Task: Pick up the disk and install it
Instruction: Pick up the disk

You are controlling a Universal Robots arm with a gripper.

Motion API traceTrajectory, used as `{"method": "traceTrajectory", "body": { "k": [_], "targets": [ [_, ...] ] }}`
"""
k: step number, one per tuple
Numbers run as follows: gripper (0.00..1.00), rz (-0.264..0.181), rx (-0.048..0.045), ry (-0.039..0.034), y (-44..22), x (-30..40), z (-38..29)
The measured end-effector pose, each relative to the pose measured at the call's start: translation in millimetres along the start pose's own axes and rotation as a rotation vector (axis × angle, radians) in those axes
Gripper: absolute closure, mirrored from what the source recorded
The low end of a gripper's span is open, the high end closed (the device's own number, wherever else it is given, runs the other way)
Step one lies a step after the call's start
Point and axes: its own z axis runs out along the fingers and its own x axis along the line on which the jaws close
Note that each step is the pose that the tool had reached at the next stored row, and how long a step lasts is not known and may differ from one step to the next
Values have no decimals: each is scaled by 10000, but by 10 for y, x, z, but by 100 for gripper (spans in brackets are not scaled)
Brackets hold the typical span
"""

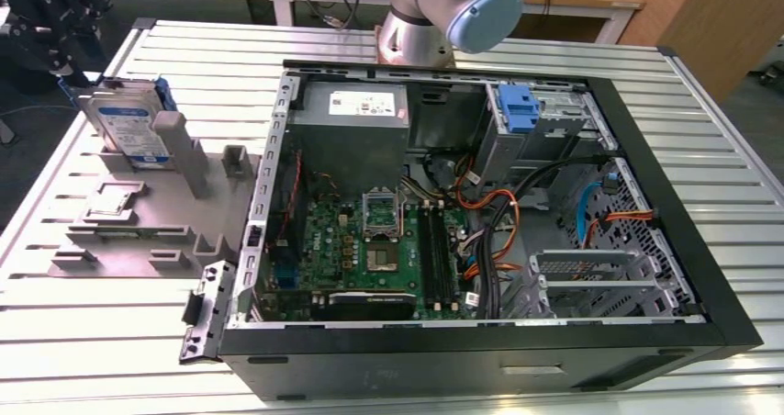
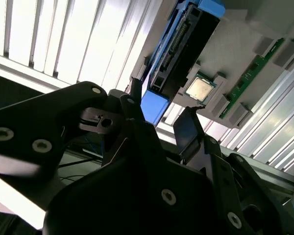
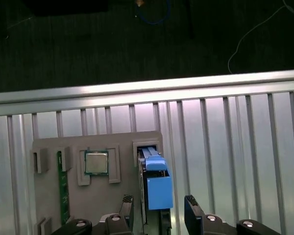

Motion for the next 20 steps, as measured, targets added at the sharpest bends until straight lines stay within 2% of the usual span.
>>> {"method": "traceTrajectory", "body": {
  "k": [9, 15, 20],
  "targets": [
    [47, -516, -26, 10, 72, 9, 44],
    [47, -1146, -62, 18, 79, 12, 71],
    [47, -1408, -72, 21, 85, 23, 116]
  ]
}}
